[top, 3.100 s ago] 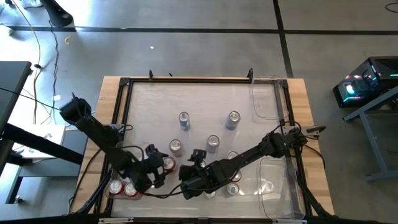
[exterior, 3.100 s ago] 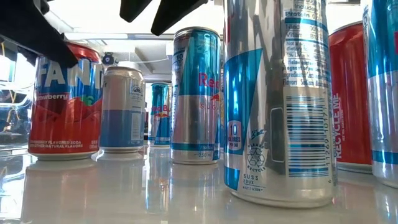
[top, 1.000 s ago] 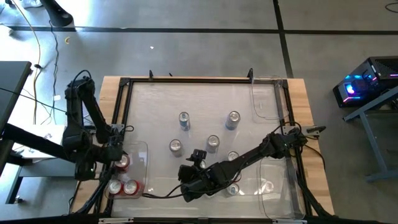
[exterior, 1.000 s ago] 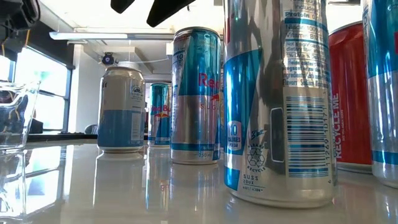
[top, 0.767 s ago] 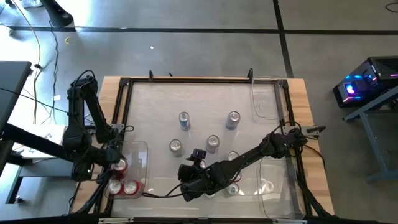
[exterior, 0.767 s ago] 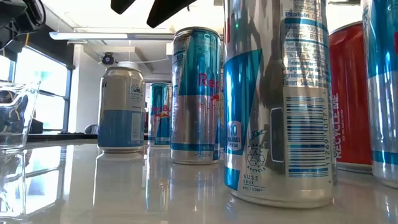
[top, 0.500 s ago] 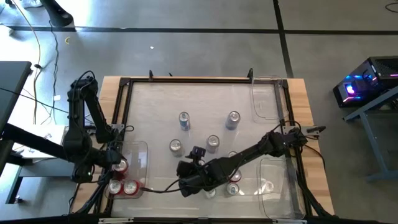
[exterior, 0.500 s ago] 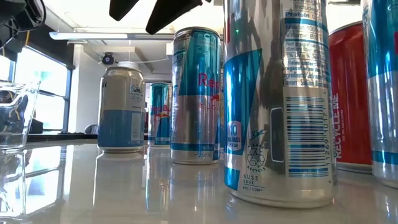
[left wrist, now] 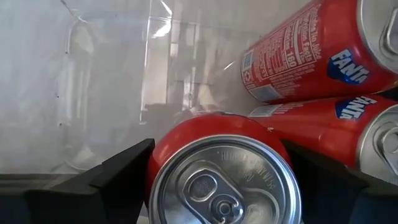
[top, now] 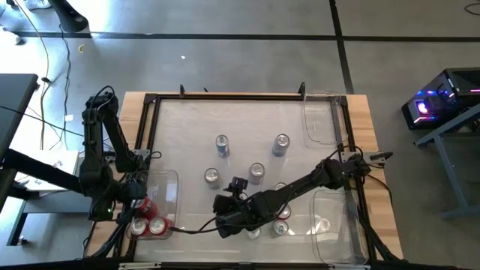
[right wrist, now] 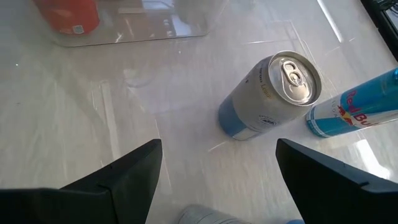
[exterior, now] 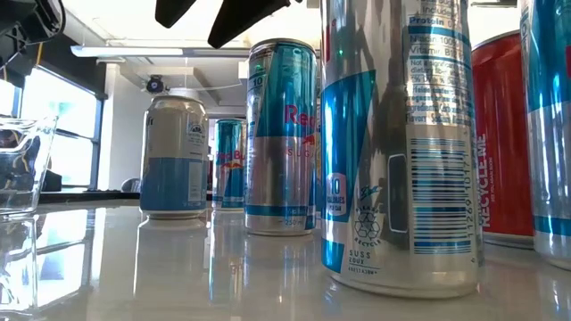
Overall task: Sort soda cans
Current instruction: Put the middle right red soda can into the left transparent bin
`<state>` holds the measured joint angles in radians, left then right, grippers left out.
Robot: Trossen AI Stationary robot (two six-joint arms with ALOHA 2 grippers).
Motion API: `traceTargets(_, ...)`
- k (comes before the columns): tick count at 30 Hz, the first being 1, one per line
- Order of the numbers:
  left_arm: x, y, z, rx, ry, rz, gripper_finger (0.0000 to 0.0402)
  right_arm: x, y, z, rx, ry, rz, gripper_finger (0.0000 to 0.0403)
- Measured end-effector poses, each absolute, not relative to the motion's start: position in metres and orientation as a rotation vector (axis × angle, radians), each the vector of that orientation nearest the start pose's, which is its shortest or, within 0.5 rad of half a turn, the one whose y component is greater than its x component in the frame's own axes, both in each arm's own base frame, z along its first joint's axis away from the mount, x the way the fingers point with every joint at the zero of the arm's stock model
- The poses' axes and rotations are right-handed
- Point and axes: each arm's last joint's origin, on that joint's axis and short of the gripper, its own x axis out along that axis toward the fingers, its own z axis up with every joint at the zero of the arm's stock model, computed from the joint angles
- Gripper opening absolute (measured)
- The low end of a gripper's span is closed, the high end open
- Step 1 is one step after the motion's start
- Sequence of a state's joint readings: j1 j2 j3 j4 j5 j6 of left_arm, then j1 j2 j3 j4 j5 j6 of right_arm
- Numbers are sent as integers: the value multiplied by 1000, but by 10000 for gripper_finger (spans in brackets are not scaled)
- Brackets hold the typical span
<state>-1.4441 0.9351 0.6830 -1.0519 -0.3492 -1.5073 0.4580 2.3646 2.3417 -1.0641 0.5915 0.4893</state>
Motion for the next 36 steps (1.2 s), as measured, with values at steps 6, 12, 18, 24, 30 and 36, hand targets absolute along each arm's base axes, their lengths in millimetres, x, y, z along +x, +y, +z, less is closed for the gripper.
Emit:
traceTargets(6,27,-134,225,-306,1194,-87,321,453,205,262,-110,877,-332,311)
traceTargets(12,26,-131,228,-362,1205,-84,321,453,205,262,-118,880,-329,311)
traceTargets(18,27,-132,228,-386,1235,-80,322,452,205,261,-122,885,-330,311)
traceTargets(24,36,-134,225,-376,1292,-51,321,452,205,261,-122,886,-330,311)
traceTargets(30,45,-134,223,-375,1350,-39,322,452,205,261,-137,889,-323,311)
traceTargets(36,51,-133,224,-408,1355,-47,322,452,205,261,-138,889,-323,311)
